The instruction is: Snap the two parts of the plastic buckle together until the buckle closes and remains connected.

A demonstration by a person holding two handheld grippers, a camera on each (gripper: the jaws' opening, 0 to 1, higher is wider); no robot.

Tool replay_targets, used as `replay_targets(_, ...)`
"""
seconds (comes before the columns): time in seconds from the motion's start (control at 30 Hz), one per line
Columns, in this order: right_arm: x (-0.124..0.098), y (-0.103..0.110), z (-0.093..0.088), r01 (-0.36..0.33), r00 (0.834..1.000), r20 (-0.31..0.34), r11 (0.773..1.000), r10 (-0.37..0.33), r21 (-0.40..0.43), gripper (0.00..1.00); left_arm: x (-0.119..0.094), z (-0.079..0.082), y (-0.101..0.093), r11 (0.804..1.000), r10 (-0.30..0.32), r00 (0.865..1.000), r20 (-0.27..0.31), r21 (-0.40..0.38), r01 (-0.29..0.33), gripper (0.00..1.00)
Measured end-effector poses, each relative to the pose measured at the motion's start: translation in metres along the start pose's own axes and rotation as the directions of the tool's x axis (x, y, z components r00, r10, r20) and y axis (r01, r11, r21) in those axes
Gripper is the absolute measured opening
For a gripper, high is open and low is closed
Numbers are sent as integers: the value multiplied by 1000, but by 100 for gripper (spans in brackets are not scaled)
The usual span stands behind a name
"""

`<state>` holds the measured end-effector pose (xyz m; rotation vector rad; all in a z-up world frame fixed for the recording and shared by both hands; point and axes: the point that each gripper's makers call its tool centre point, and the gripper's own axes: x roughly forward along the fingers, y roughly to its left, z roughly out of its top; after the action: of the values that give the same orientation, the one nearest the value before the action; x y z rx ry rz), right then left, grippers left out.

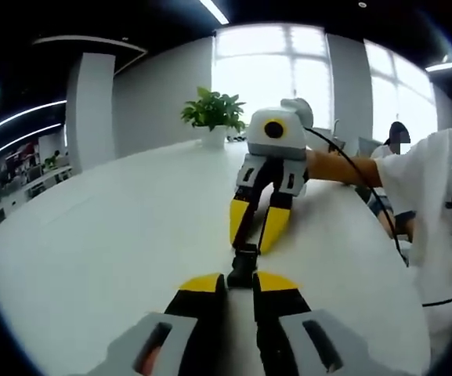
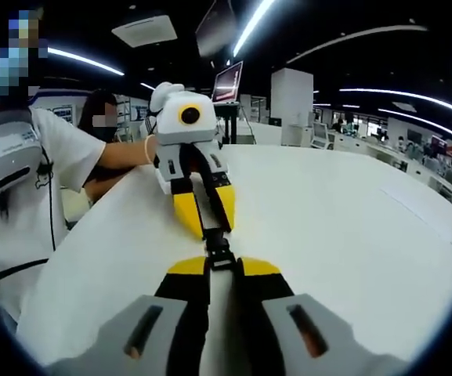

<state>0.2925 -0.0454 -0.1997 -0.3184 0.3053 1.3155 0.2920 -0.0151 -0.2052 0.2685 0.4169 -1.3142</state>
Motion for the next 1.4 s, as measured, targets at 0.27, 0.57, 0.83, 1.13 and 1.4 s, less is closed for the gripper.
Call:
replay_targets(0.27,1,3,1,-4,1000,-10,1000,4,2,11,0,-1,-1,1000,-18,1000,-9,10,18,11)
replay_targets(0.57,2,6,2,-2,999,-36,1000,1,-28,9,0,-2,-2,999,-34,999,-29,24,35,10)
replay_targets(0.83,4,7,2,-41,999,-34,999,40,-30,9,0,-2,-2,997,-68,997,-33,21,69,9)
replay_targets(1.13,2,17,9,-27,998,-58,999,25,-41,8,-1,-2,-9,997,-66,996,-56,35,68,9)
replay_targets(1.4,2,15,9,-23,998,-56,998,20,-57,9,2,0,-2,997,-69,996,-56,29,70,10)
